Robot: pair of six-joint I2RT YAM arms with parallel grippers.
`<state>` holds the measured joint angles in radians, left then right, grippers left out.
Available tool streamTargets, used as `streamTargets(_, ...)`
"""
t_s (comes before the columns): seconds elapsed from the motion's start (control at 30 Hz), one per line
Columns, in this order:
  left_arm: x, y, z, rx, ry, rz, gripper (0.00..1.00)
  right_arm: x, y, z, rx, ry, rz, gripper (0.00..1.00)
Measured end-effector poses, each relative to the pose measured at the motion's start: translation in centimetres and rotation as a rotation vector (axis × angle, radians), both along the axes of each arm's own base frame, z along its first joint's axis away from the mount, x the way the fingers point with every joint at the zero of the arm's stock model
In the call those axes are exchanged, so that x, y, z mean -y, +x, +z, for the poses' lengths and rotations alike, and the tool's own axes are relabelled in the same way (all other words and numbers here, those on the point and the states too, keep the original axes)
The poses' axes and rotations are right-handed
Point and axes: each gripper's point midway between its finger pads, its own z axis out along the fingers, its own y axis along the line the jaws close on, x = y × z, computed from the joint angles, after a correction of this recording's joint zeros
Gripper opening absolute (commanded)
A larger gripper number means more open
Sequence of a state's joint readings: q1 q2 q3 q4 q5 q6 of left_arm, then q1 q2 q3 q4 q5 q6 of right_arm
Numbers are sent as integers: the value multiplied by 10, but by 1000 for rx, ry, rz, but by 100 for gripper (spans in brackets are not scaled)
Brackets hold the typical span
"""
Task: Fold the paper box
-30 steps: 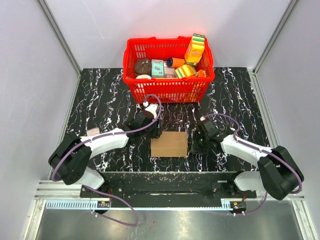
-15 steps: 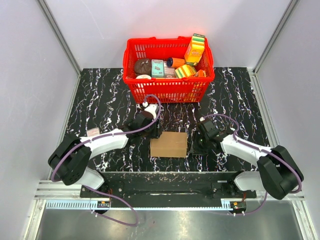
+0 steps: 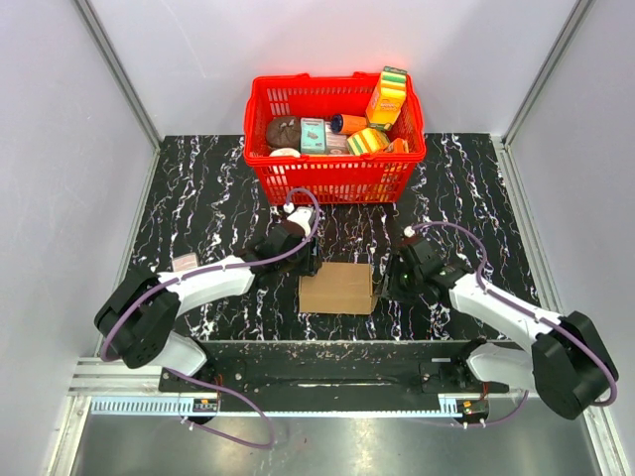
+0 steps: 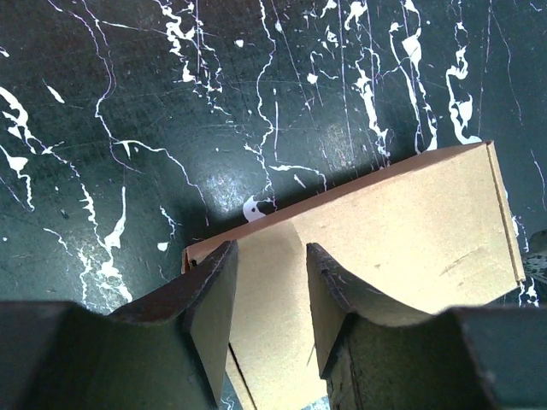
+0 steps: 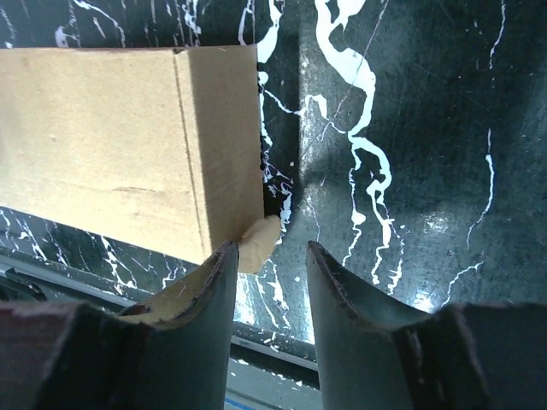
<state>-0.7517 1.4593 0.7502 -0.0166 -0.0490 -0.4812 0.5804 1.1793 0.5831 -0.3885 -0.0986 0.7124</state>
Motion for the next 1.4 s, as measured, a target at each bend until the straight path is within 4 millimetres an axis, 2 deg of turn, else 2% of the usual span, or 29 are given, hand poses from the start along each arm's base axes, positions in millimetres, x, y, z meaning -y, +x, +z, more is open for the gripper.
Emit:
streamTargets(0.23, -1, -3, 0, -9, 6, -4, 43, 4, 7, 20, 83, 18, -25, 59)
streamTargets(0.5, -5, -10, 2, -43, 42, -11, 44, 4, 20, 46, 160, 47, -45, 61)
streamTargets(0.77, -16, -20, 2, -78, 90, -12, 45, 7, 22, 40, 134, 37, -72, 61)
streamTargets(1.0, -21, -25, 8, -82, 95, -11, 46, 25, 30, 38, 132, 32, -190, 61)
streamTargets(1.17, -25, -27, 13, -77, 103, -10, 47, 29, 33, 34, 118, 19, -212, 62)
streamTargets(1.4, -12, -11, 41, -13, 80, -29, 45, 32, 35, 30, 93, 15, -241, 58)
